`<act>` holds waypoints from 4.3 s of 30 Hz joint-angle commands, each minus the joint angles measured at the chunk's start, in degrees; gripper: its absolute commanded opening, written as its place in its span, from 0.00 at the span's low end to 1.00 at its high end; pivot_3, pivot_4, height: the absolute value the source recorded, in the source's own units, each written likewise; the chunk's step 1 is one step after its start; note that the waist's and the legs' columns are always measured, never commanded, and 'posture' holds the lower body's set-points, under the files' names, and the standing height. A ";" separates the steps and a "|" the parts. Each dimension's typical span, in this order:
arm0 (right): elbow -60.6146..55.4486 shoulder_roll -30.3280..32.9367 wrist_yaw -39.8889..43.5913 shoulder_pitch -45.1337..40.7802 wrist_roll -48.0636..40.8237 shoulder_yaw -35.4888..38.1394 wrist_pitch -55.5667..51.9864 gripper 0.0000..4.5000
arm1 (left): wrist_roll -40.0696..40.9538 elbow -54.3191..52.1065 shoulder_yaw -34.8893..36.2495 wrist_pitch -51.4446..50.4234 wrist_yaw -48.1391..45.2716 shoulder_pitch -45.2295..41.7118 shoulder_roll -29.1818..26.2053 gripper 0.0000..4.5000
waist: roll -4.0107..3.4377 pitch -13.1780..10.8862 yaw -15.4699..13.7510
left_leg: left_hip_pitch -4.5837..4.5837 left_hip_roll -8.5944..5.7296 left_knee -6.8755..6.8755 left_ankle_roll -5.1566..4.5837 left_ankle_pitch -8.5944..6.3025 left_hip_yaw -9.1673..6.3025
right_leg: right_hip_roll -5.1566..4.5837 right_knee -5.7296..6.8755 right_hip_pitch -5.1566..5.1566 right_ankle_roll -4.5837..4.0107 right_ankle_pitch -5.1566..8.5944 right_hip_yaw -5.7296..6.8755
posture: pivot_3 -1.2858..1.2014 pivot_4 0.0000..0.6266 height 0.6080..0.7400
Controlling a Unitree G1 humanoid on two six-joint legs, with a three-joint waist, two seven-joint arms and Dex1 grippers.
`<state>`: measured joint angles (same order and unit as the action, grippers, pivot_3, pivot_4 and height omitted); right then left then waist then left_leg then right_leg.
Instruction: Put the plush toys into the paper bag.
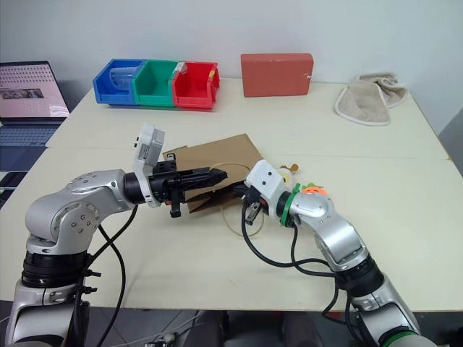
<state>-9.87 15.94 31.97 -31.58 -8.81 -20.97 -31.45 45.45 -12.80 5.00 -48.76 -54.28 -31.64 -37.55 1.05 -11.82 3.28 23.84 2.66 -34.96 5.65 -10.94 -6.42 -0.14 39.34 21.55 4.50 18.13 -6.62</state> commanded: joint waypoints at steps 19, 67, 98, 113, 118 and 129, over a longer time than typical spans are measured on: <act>24.36 -18.43 -10.49 -3.18 9.64 -0.02 10.92 0.01 | 1.97 11.02 11.94 3.75 9.79 -18.81 -1.90 0.00 | 0.02 0.00 0.20 | 0.01 -0.03 0.00 0.05 0.03 0.00 | 0.02 0.54 0.28 -0.04 0.02 -0.01 | 0.52 0.24 1.00; -8.20 19.51 12.39 0.26 13.25 -1.22 9.87 0.82 | 0.08 -2.53 8.16 5.99 -3.30 3.12 -8.97 0.00 | 0.06 -0.01 1.60 | 0.13 -0.01 0.09 0.03 0.02 0.23 | 0.02 0.51 0.54 -0.05 0.07 -0.22 | 0.52 0.24 1.00; -12.43 17.38 25.98 -4.35 4.59 5.03 6.69 0.01 | 0.44 -1.01 7.89 6.11 -4.84 0.88 -10.37 0.00 | 0.09 -0.06 1.35 | 0.15 -0.02 0.08 0.04 0.02 0.15 | 0.01 0.56 0.52 -0.07 0.06 -0.17 | 0.52 0.24 1.00; 9.19 -2.61 11.94 -13.74 11.45 -4.21 11.20 0.01 | 3.23 -2.28 7.19 4.23 -4.30 -2.39 -9.13 0.00 | 0.11 -0.05 1.41 | 0.16 0.00 0.06 0.05 0.03 0.11 | 0.03 0.59 0.54 -0.07 0.05 -0.12 | 0.52 0.24 1.00; 17.64 -8.48 8.96 -18.43 13.55 -4.86 14.89 0.01 | 3.99 -2.94 6.79 3.87 -3.68 -2.11 -8.03 0.00 | 0.11 -0.05 1.53 | 0.15 0.01 0.09 0.05 0.03 0.12 | 0.04 0.62 0.57 -0.08 0.05 -0.12 | 0.52 0.24 1.00; 27.02 -13.98 3.05 -21.00 14.31 -1.31 19.05 0.42 | 5.08 0.68 8.23 4.19 -1.64 -3.91 -4.26 0.00 | 0.11 -0.05 1.48 | 0.16 0.00 0.08 0.05 0.03 0.08 | 0.03 0.63 0.56 -0.08 0.04 -0.08 | 0.52 0.24 1.00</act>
<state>18.51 2.52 35.11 -51.95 5.58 -23.44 -12.81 48.74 -10.56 13.14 -44.94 -54.53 -33.65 -41.88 1.16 -11.88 4.76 24.00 2.66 -34.87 5.70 -10.90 -6.34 -0.12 39.97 22.10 4.42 18.17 -6.70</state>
